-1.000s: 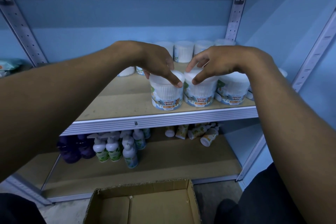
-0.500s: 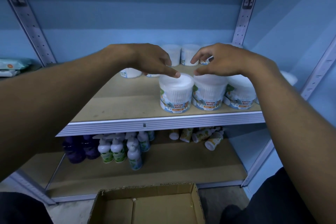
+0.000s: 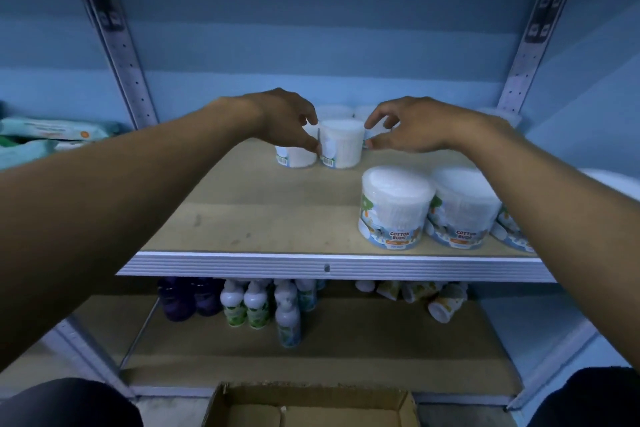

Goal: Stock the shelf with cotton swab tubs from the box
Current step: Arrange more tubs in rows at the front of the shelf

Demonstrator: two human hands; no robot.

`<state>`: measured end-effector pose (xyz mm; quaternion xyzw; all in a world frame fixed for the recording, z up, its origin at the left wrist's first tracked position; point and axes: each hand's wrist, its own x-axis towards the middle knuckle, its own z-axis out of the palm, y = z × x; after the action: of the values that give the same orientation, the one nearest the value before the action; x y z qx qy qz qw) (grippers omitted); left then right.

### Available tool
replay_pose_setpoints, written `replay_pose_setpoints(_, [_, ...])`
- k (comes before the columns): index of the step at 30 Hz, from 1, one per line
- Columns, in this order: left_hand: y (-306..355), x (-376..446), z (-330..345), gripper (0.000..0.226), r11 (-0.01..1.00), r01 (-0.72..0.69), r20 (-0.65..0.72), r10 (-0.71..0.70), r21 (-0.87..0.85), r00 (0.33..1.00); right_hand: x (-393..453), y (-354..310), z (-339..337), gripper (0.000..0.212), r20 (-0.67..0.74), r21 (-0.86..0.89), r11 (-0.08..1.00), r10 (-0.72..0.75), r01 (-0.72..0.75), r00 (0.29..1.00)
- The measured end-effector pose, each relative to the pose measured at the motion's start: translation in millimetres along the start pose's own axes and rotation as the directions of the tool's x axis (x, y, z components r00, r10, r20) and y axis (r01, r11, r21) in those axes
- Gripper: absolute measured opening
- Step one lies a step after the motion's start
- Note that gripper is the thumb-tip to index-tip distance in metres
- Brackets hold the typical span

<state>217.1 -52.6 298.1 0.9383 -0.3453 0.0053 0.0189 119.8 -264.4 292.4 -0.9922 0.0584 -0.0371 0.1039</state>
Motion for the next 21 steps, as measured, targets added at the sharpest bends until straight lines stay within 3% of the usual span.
replay_pose_setpoints(14, [-48,67,16,0.071,0.998,0.062,0.022,-0.062,-0.021,0.998,115,-29,25,0.065,0.035,-0.046,0.999,0.03,-0.028,0.999])
replay_pose_setpoints(21, [-50,95,26,0.071,0.998,0.042,0.034,-0.041,-0.045,0.999,144,-25,38,0.06,0.044,-0.084,0.996,0.035,-0.032,0.998])
